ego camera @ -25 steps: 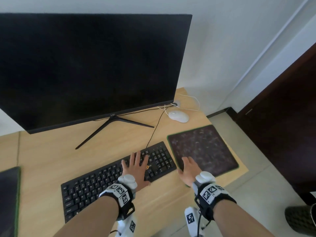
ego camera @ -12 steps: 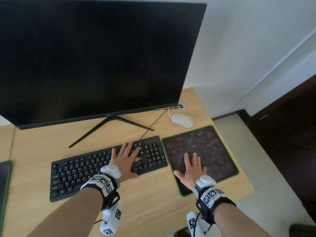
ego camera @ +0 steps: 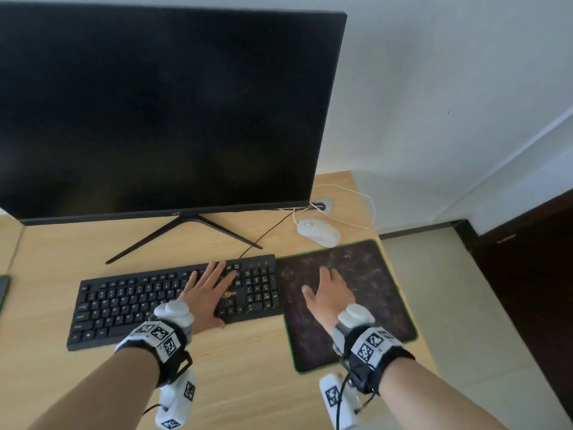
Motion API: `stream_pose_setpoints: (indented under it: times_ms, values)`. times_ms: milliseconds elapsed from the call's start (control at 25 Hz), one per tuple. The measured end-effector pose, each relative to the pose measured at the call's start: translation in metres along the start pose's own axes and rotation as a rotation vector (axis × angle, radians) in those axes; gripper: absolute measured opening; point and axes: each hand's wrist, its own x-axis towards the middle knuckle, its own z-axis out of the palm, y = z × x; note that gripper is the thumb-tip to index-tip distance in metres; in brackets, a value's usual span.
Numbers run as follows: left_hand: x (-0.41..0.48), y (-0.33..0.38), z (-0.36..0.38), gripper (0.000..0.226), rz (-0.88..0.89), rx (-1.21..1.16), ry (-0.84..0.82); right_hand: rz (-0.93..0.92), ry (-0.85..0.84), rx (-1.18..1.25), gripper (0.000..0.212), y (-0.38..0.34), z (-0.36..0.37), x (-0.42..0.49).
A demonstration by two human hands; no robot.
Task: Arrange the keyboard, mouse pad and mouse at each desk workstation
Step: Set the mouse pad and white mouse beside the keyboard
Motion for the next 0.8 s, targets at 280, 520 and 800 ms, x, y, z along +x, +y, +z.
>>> stream_pose_setpoints:
  times_ms: [280, 520, 800]
  values:
    - [-0.02, 0.055, -0.067, 0.091, 0.101, -0.167, 0.342, -0.166, 0.276, 0.028, 0.065, -0.068, -0.084, 0.072]
    - [-0.055, 0.042, -0.063, 0.069, 0.101, -0.22, 0.294, -0.091, 0.348, -0.119, 0.064, -0.157, -0.062, 0.046]
    - [-0.068, -0.015, -0.017, 0.099, 0.116, -0.004, 0.1, 0.055, 0.45, 0.112, 0.064, -0.194, -0.002, -0.054]
